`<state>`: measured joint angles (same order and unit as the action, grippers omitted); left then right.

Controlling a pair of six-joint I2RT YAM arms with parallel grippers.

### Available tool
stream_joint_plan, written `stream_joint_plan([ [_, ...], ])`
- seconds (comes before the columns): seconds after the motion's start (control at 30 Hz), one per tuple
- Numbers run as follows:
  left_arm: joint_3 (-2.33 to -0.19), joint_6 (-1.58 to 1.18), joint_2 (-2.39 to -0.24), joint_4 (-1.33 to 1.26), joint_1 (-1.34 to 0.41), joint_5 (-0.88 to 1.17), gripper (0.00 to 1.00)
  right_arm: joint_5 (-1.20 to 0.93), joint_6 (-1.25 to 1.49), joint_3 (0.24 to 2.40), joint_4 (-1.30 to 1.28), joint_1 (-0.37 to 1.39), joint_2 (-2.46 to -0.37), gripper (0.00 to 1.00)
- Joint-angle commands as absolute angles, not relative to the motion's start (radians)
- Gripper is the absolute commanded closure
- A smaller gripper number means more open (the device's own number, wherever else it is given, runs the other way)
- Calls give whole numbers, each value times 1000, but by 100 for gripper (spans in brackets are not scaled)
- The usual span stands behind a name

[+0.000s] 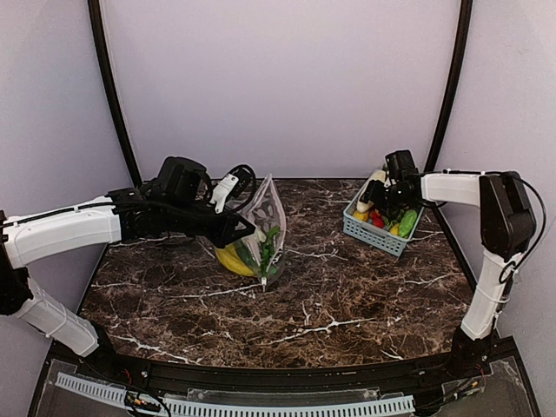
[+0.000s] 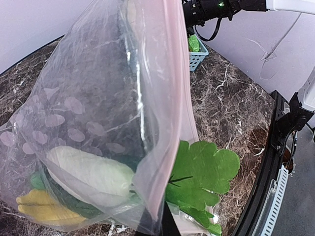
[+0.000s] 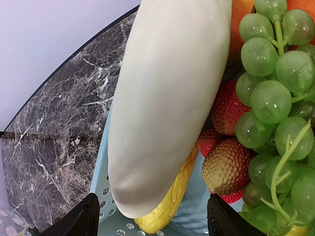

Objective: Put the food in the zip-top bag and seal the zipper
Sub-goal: Pick up the fake vegetable from the bin.

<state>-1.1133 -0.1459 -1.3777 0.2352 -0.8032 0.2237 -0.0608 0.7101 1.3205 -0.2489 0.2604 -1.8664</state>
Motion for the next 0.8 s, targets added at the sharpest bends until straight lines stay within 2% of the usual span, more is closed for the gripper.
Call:
stream_joint_plan([
  [0.0, -1112, -148, -1342, 234, -802, 233, 99, -79, 739, 1368, -197, 251, -1914, 27],
  [0.23, -1112, -148, -1343, 233, -802, 234, 99, -94, 766, 1387, -161, 241, -1960, 28],
  [0.6, -1114, -146, -1345, 235, -802, 234, 99, -127, 785, 1415, -117, 220, -2017, 35],
  [0.77, -1114, -140, -1346, 238, -802, 226, 99, -146, 786, 1423, -102, 212, -2023, 45],
])
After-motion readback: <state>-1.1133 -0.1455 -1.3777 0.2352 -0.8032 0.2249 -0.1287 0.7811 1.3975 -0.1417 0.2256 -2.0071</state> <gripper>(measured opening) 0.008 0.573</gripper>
